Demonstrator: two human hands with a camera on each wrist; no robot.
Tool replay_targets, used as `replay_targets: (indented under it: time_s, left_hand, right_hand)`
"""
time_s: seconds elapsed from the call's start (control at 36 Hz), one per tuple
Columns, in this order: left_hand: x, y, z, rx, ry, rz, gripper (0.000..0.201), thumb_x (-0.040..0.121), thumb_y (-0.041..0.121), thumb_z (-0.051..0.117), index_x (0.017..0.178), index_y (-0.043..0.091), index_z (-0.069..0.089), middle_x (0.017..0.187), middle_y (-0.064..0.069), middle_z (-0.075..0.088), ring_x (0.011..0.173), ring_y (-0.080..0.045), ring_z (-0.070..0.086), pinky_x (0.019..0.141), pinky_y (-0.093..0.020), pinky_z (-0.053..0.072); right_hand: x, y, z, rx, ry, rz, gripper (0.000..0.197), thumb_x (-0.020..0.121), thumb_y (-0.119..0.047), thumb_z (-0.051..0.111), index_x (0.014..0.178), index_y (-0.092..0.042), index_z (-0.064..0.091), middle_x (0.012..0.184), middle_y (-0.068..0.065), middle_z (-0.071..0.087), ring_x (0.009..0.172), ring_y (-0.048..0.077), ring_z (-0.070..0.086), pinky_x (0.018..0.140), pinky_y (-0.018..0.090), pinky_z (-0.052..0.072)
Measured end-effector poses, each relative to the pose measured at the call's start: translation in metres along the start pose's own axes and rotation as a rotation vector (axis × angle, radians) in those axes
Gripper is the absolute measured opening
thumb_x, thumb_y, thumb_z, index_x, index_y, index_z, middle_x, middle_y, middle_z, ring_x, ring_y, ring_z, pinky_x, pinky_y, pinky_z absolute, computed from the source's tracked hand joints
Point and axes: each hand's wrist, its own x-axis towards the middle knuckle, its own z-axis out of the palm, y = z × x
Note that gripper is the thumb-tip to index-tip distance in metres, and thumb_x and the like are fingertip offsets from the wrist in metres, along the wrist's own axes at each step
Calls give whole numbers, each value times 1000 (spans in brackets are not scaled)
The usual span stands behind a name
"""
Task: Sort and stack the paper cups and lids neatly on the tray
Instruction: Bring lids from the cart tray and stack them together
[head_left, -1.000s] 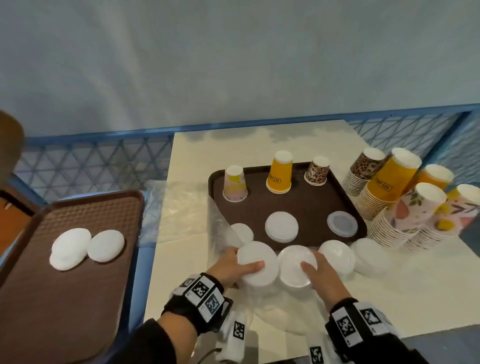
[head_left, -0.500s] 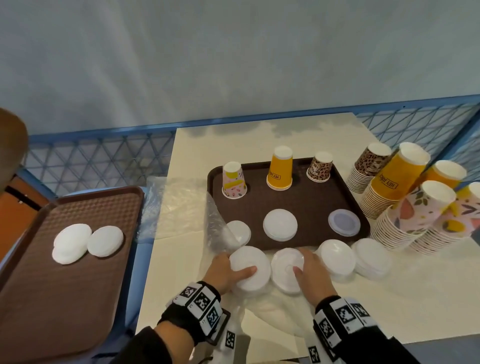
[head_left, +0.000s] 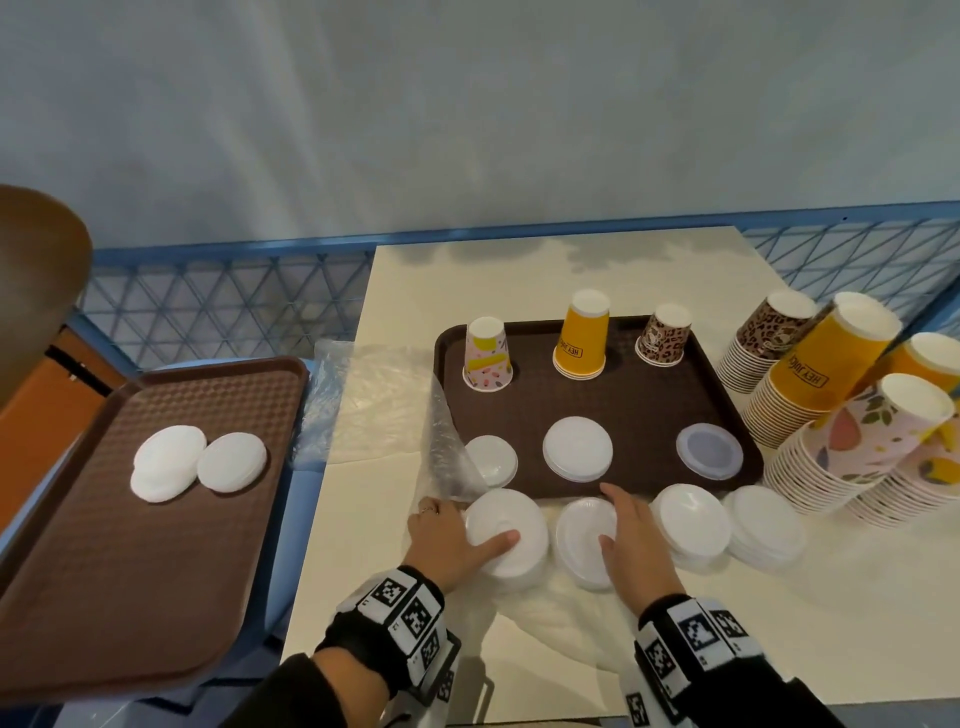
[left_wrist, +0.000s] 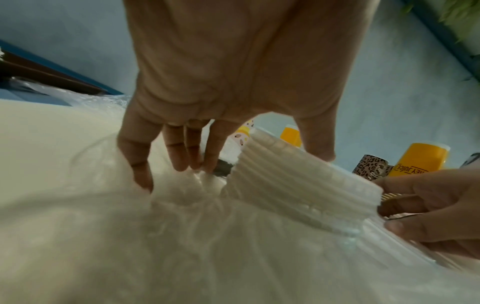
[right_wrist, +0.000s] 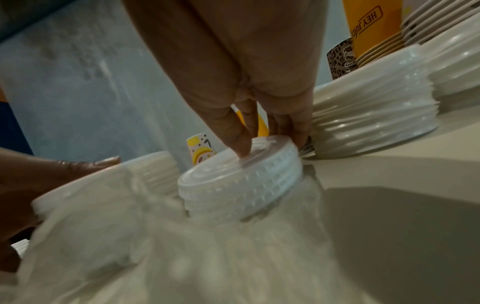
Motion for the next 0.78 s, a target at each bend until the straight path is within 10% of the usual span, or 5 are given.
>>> replay_targets:
  time_s: [0.08,0.19,0.36,0.58,0.78]
  left_hand:
    - [-2,-5,-1,-77,26,-66,122,50,96,15,134,13,43,132,-12,45,126,-29,34,104,-38,27]
    - [-4,-8,-9,-171,120,-122,65,89,59,38,126,6,46,127,-14,42,124,-33,39,101,-41,35]
    - [-5,-19,-31,-173,247,-91,38,91,38,53,112,7,51,118,-9,44,114,-29,44,91,-33,38]
    - [-3,-76,-92,-453,480,-91,27,94,30,51,95,3,55,105,-18,55,90,-23,54,70,-6,42]
    - [-1,-180,-160,-491,637,-353,37,91,28,56,116,1,50,123,-25,50,113,-41,49,101,-46,39]
  right_hand:
    - [0,-2,0,13,-4,15,59,88,3,49,141,-13,29,141,10,36,130,23,39,109,29,30]
    - [0,-8,-6,30,72,13,57,86,2,53,138,-12,34,136,11,38,122,23,45,104,26,34]
    - [-11,-62,-17,152,235,-315,46,85,-3,59,128,-13,46,125,0,41,106,7,45,92,17,36]
    - [-23,-173,21,334,-16,-666,44,85,-6,58,125,-20,46,118,-7,44,105,-9,44,89,-5,28]
    - [-3,-247,104,268,-288,-601,49,90,-12,54,135,-17,36,132,1,38,119,12,44,91,9,29]
